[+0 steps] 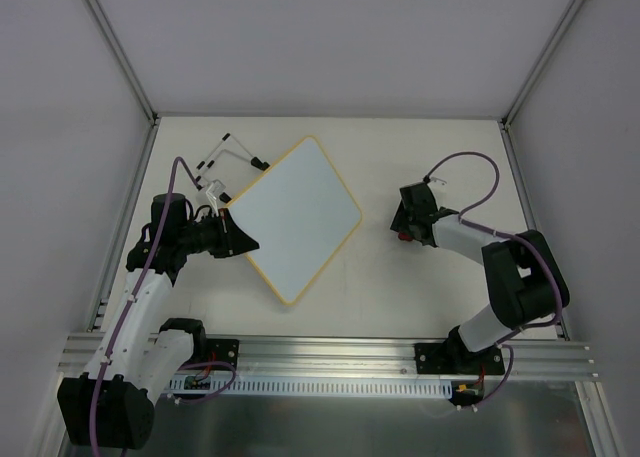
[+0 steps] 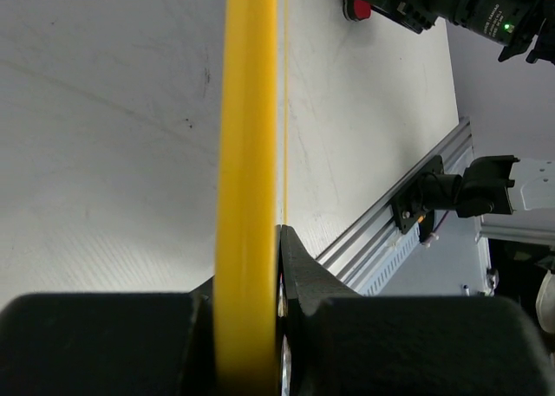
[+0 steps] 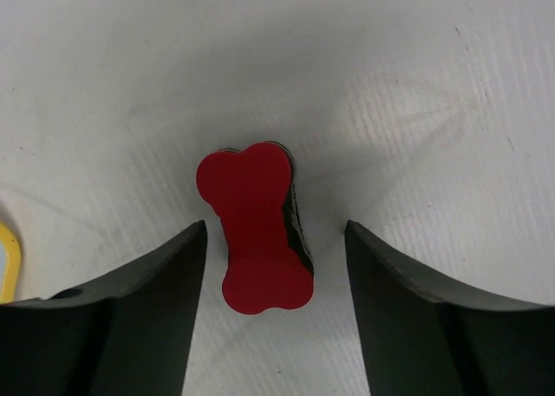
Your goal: Erase the whiteboard
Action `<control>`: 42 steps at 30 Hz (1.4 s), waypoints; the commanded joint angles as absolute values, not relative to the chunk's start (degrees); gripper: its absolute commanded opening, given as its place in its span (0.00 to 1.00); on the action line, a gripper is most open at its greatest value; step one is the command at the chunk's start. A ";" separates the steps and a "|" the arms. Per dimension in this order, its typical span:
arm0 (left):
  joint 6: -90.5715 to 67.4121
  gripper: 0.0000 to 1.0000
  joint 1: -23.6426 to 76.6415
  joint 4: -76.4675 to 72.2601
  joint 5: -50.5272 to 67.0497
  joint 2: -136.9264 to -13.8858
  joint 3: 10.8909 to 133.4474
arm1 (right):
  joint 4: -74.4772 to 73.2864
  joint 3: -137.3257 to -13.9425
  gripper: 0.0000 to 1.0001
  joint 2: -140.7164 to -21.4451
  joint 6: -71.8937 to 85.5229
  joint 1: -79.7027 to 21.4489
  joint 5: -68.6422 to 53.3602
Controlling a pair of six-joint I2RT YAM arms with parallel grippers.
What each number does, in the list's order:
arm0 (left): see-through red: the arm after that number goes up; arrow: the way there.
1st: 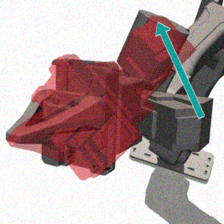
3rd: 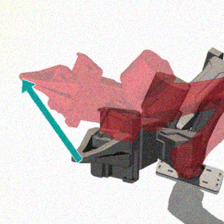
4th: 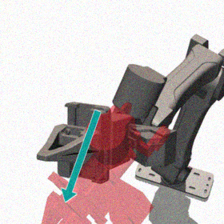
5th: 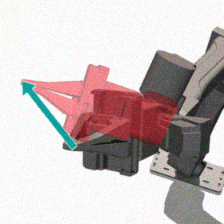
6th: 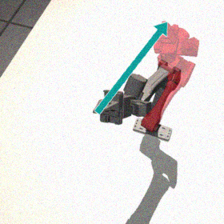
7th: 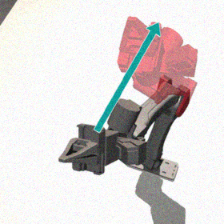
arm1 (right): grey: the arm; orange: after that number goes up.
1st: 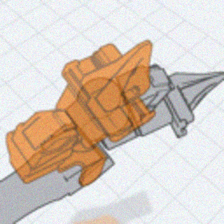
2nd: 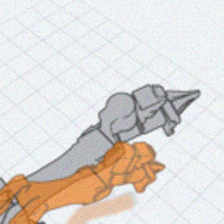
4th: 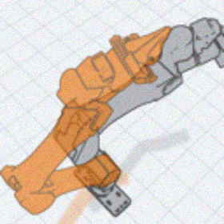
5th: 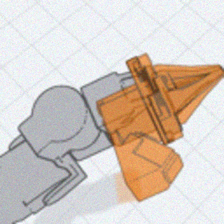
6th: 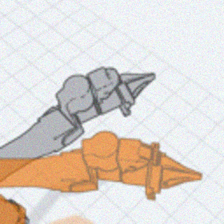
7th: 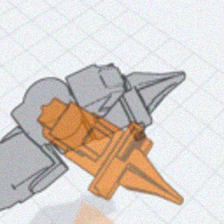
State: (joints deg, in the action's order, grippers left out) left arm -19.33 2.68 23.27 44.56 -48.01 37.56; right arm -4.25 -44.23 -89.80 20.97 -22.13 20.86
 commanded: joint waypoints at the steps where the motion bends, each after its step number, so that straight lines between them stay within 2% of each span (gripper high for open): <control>1: -16.35 0.00 3.08 21.36 42.89 -47.28 39.99 | -5.19 -44.56 0.71 -86.59 21.10 -21.80 22.77; 2: -16.26 0.00 3.08 21.36 42.89 -47.29 40.25 | -5.19 -44.39 0.80 -85.62 20.83 -21.88 22.24; 5: -15.91 0.00 3.08 21.36 42.89 -47.55 41.13 | -5.45 -43.68 0.94 -80.96 18.20 -21.80 21.45; 8: -15.21 0.00 3.08 21.27 42.72 -47.81 42.88 | -5.62 -42.98 0.98 -75.87 14.26 -21.88 20.13; 19: -16.34 0.00 2.81 13.29 39.03 -49.04 48.08 | -6.50 -38.24 0.97 -62.68 7.65 -21.88 16.35; 31: -26.36 0.00 2.55 -13.42 32.08 -49.04 43.86 | -7.73 -36.21 0.97 -58.45 6.68 -21.71 13.19; 42: -29.53 0.00 2.64 -26.18 29.18 -54.75 46.75 | -9.31 -35.16 0.96 -55.28 5.80 -21.45 11.16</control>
State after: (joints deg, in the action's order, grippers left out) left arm -27.11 2.63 -9.56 29.41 -54.96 42.59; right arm -8.78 -35.44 -57.19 7.25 -21.91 12.32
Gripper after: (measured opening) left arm 0.056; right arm 0.968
